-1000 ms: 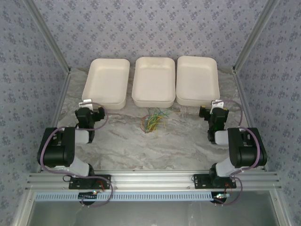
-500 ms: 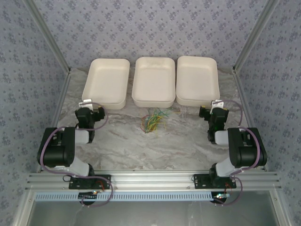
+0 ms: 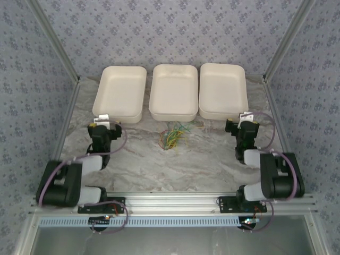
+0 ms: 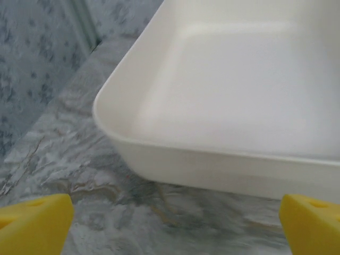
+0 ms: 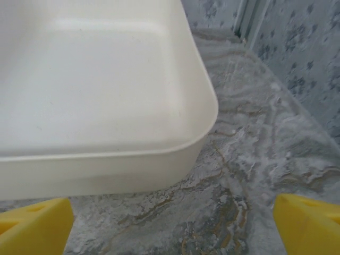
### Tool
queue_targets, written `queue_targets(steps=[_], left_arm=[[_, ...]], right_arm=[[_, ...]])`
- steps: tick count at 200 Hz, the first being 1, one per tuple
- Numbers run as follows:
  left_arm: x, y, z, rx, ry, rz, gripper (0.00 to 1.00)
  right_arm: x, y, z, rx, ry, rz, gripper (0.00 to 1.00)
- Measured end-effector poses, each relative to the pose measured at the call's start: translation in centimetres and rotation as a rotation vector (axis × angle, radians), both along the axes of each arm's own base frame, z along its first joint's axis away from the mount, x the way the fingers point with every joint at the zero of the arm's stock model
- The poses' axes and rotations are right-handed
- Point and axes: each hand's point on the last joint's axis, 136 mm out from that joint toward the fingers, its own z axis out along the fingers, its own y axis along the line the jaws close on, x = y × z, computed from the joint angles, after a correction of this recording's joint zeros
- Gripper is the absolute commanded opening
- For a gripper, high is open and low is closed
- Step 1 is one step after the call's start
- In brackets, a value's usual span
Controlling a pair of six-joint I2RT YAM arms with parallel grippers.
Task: Untangle the cables
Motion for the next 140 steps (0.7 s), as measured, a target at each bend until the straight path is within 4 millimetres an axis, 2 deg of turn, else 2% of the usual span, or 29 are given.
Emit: queue_targets(steps=[1, 2, 8, 11, 13, 14, 15, 20, 21, 23, 27, 30, 31, 43, 49, 59, 62, 72, 85, 92, 97, 111, 115, 118, 122, 124, 125, 126, 140], left_arm=[[0.0, 0.0, 0.0, 0.000, 0.000, 0.000, 0.99], [-0.2, -0.5, 1.2, -0.002, -0.028, -0.013, 0.99], [-0.8, -1.6, 4.3, -0.014, -0.097, -0.042, 0.99], [-1.1, -1.9, 5.8, -0.019, -0.129, -0.050, 0.99], [-1.3, -2.0, 6.7, -0.024, -0.146, -0.054, 0.99], [-1.3, -2.0, 6.7, -0.024, -0.146, -0.054, 0.99], [-1.7, -2.7, 8.3, -0.033, -0.181, -0.073, 0.99], [-2.4, -3.5, 11.3, -0.049, -0.237, -0.095, 0.99], [-2.5, -3.6, 11.8, -0.051, -0.245, -0.097, 0.99], [-2.8, -3.7, 12.7, -0.055, -0.259, -0.101, 0.99], [-3.7, -4.5, 15.9, -0.086, -0.309, -0.127, 0.99], [-3.9, -4.8, 16.8, -0.094, -0.320, -0.134, 0.99], [-4.3, -5.0, 18.1, -0.105, -0.340, -0.142, 0.99], [-6.8, -5.9, 25.2, -0.240, -0.414, -0.198, 0.99], [-7.8, -5.9, 28.0, -0.311, -0.428, -0.214, 0.99], [-9.6, -5.4, 31.7, -0.422, -0.461, -0.237, 0.99], [-10.0, -5.4, 32.4, -0.449, -0.465, -0.245, 0.98], [-11.4, -5.3, 34.0, -0.545, -0.458, -0.284, 0.81], [-11.7, -6.4, 33.1, -0.628, -0.363, -0.335, 0.60], [-11.2, -7.4, 31.6, -0.668, -0.282, -0.356, 0.53], [-10.6, -8.5, 29.8, -0.699, -0.198, -0.367, 0.50], [-9.1, -11.6, 24.1, -0.743, 0.030, -0.375, 0.48], [-8.8, -12.8, 21.7, -0.748, 0.118, -0.372, 0.48], [-8.6, -13.6, 20.1, -0.746, 0.173, -0.366, 0.49], [-8.6, -14.2, 18.6, -0.748, 0.223, -0.361, 0.50], [-8.7, -14.9, 17.1, -0.740, 0.271, -0.359, 0.50], [-8.7, -14.9, 17.1, -0.740, 0.271, -0.359, 0.50], [-8.7, -15.6, 15.9, -0.733, 0.310, -0.358, 0.50], [-9.2, -18.2, 8.7, -0.680, 0.527, -0.323, 0.52]], right_arm=[[-0.1, 0.1, 0.4, -0.002, -0.006, 0.000, 0.99], [-0.2, 0.2, 0.6, -0.002, -0.008, 0.002, 0.99], [-0.6, 0.7, 2.0, -0.004, -0.030, 0.009, 0.99], [-1.0, 1.2, 3.5, -0.003, -0.047, 0.019, 0.99], [-1.1, 1.3, 3.8, -0.004, -0.052, 0.021, 0.99], [-1.2, 1.6, 4.6, -0.001, -0.067, 0.029, 0.99], [-1.4, 1.9, 5.3, -0.001, -0.075, 0.035, 0.99], [-1.8, 2.5, 7.2, 0.008, -0.101, 0.048, 0.99], [-2.0, 2.9, 8.2, 0.011, -0.115, 0.060, 0.99], [-2.2, 3.2, 9.0, 0.014, -0.124, 0.065, 0.99], [-2.8, 3.9, 11.9, 0.041, -0.170, 0.083, 0.99], [-3.1, 4.3, 13.4, 0.053, -0.189, 0.093, 0.99], [-3.4, 4.5, 14.5, 0.066, -0.209, 0.098, 0.99], [-5.9, 5.2, 22.6, 0.215, -0.341, 0.113, 0.99], [-7.6, 5.0, 26.3, 0.315, -0.407, 0.106, 0.98], [-10.3, 4.2, 30.2, 0.447, -0.479, 0.096, 0.90], [-11.1, 4.1, 31.0, 0.474, -0.496, 0.101, 0.90], [-13.1, 3.9, 32.4, 0.551, -0.516, 0.121, 0.89], [-13.8, 5.2, 31.6, 0.623, -0.422, 0.164, 0.81], [-13.5, 6.2, 30.3, 0.657, -0.340, 0.181, 0.78], [-13.0, 7.5, 28.6, 0.678, -0.247, 0.200, 0.77], [-12.3, 11.2, 23.8, 0.719, -0.016, 0.251, 0.73], [-12.4, 13.1, 21.6, 0.731, 0.083, 0.274, 0.73], [-12.4, 13.6, 20.9, 0.735, 0.109, 0.276, 0.73], [-12.7, 15.0, 19.4, 0.745, 0.173, 0.293, 0.74], [-12.9, 15.8, 18.5, 0.746, 0.206, 0.298, 0.74], [-13.0, 16.3, 17.9, 0.743, 0.227, 0.307, 0.74], [-13.1, 16.6, 17.5, 0.743, 0.244, 0.310, 0.74], [-15.5, 21.1, 12.0, 0.734, 0.431, 0.356, 0.75]])
